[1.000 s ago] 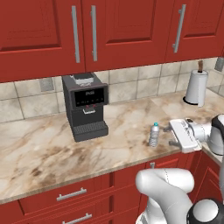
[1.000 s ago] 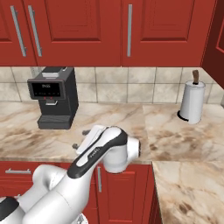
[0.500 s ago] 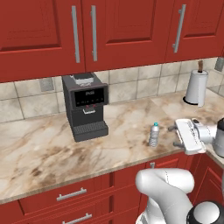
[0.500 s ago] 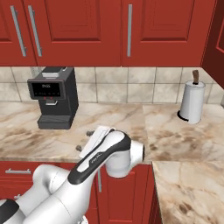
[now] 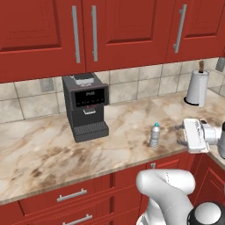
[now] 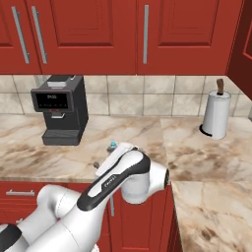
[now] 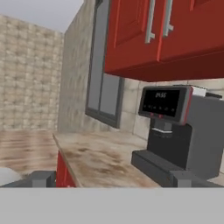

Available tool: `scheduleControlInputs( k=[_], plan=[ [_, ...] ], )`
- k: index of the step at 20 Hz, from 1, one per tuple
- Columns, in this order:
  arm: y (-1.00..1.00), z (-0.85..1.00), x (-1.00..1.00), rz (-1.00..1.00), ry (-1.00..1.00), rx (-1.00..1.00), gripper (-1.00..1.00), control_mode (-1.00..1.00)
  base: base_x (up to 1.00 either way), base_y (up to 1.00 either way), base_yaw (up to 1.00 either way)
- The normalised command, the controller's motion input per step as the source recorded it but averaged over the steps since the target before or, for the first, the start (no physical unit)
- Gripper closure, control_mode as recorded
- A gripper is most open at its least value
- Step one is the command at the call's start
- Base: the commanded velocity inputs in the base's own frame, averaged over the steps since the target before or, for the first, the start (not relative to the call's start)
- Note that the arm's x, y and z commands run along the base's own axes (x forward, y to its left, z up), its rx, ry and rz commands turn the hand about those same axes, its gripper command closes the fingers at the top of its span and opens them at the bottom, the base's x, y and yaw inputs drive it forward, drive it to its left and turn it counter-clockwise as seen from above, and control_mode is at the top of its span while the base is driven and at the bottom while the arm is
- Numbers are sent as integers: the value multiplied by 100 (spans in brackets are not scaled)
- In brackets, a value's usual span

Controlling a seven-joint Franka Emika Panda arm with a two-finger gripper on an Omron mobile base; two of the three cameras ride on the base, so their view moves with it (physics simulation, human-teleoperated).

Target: Place the drinks on the dining counter in a tight cluster.

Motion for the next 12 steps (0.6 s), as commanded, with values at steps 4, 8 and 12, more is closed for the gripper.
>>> scheduleControlInputs(
  k=[4,8,12],
  plan=[
    [-6,-8,32,-16,1,0,-100,-100,0,0,0],
    [0,-11,35,-16,1,0,-100,-100,0,0,0],
    [0,-15,31,-14,3,0,-100,-100,0,0,0]
  ],
)
